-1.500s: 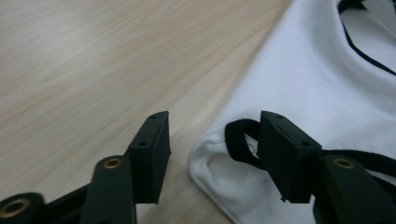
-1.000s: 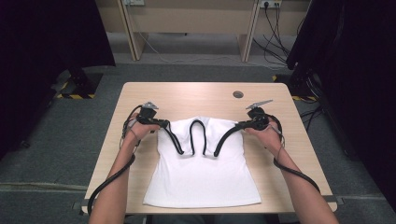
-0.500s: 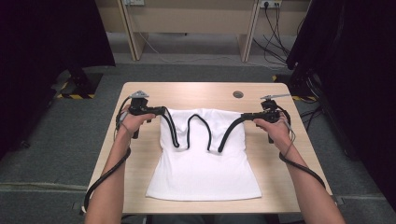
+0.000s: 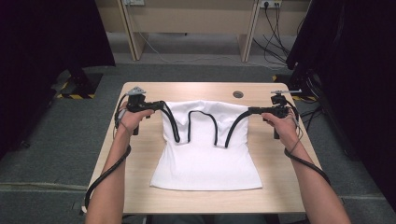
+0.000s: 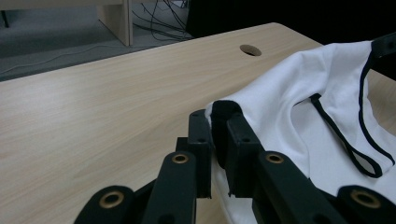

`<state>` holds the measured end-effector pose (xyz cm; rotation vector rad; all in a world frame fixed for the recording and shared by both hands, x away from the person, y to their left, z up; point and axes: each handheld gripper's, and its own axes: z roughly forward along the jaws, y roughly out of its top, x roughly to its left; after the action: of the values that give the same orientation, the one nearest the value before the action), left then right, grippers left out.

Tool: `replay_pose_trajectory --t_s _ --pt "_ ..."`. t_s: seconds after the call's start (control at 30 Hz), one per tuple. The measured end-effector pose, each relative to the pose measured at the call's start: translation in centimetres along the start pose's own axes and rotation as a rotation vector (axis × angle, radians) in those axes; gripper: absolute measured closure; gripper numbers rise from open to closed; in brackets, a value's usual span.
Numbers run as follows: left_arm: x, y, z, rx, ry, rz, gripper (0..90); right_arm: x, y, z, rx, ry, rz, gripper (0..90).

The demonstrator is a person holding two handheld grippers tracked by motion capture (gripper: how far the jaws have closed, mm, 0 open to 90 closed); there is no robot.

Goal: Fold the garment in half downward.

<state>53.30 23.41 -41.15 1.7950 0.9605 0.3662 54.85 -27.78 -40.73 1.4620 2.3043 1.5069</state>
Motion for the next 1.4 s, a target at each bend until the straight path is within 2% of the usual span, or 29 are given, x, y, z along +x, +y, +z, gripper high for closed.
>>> replay_pose_trajectory --t_s 0.27,0.4,0.47,0.5,0.57,0.6,0.63,0.67,0.7,0.73,0.77,0.8,0.83,0.87,0.9,0.93,0.97,1.0,1.07,1.33,1.4 --pt "-0.1 0.4 0.1 -0.01 0.006 0.016 81.1 0.4 0.4 -0.1 0.005 -0.034 -0.032 82.5" --pt "-0.2 0.4 0.1 -0.007 0.003 0.023 81.1 0.9 0.7 -0.3 0.005 -0.058 -0.07 82.5" --pt "-0.3 0.2 0.1 0.002 -0.001 0.033 81.1 0.9 0.7 -0.3 0.005 -0.058 -0.07 82.4" --pt "-0.5 -0.2 0.1 0.02 -0.008 0.045 81.1 1.0 0.5 -0.3 0.014 -0.066 -0.091 82.4" --pt "-0.5 -0.2 0.1 0.02 -0.008 0.045 81.0 1.1 0.1 -0.1 0.03 -0.068 -0.103 82.4" --pt "-0.7 -0.9 0.2 0.054 -0.008 0.057 81.0 1.1 0.1 -0.1 0.03 -0.068 -0.103 82.4" --pt "-0.7 -0.9 0.2 0.054 -0.008 0.057 81.0 1.1 0.1 -0.1 0.03 -0.068 -0.103 82.4" --pt "-0.7 -0.9 0.2 0.054 -0.008 0.057 81.0 1.0 -0.6 0.3 0.054 -0.071 -0.12 82.4" --pt "-0.9 -1.7 0.4 0.102 -0.002 0.081 81.0 1.0 -0.6 0.3 0.054 -0.071 -0.12 82.4" --pt "-0.9 -1.7 0.4 0.102 -0.002 0.081 81.0 1.0 -0.6 0.3 0.054 -0.071 -0.12 82.4" --pt "-1.1 -2.2 0.4 0.135 0.005 0.102 81.0 1.1 -1.3 0.7 0.079 -0.068 -0.131 82.4" --pt "-1.1 -2.2 0.4 0.135 0.005 0.102 81.0 1.1 -1.3 0.7 0.079 -0.068 -0.131 82.4" --pt "-1.1 -2.2 0.4 0.135 0.005 0.102 81.0 1.1 -2.1 1.0 0.106 -0.061 -0.152 82.4" --pt "-1.3 -2.7 0.3 0.155 0.007 0.118 81.0 1.1 -2.1 1.0 0.106 -0.061 -0.152 82.3" --pt "-1.3 -2.7 0.3 0.155 0.007 0.118 81.0 1.1 -2.1 1.0 0.106 -0.061 -0.152 82.3" --pt "-2.1 -3.5 0.0 0.188 0.009 0.166 81.0 1.2 -2.8 1.1 0.129 -0.063 -0.175 82.2" --pt "-2.1 -3.5 0.0 0.188 0.009 0.166 80.8 1.2 -2.8 1.1 0.129 -0.063 -0.175 82.2" --pt "-2.1 -3.5 0.0 0.188 0.009 0.166 80.8 1.2 -3.8 0.8 0.148 -0.061 -0.197 82.2" --pt "-2.1 -3.5 0.0 0.188 0.009 0.166 80.8 1.2 -3.8 0.8 0.148 -0.061 -0.197 82.1" --pt "-4.0 -4.3 -0.6 0.217 0.045 0.275 80.8 2.2 -4.3 0.2 0.16 -0.073 -0.251 82.1" --pt "-4.4 -4.3 -0.7 0.211 0.05 0.289 80.8 2.5 -4.4 0.1 0.165 -0.078 -0.269 82.1"
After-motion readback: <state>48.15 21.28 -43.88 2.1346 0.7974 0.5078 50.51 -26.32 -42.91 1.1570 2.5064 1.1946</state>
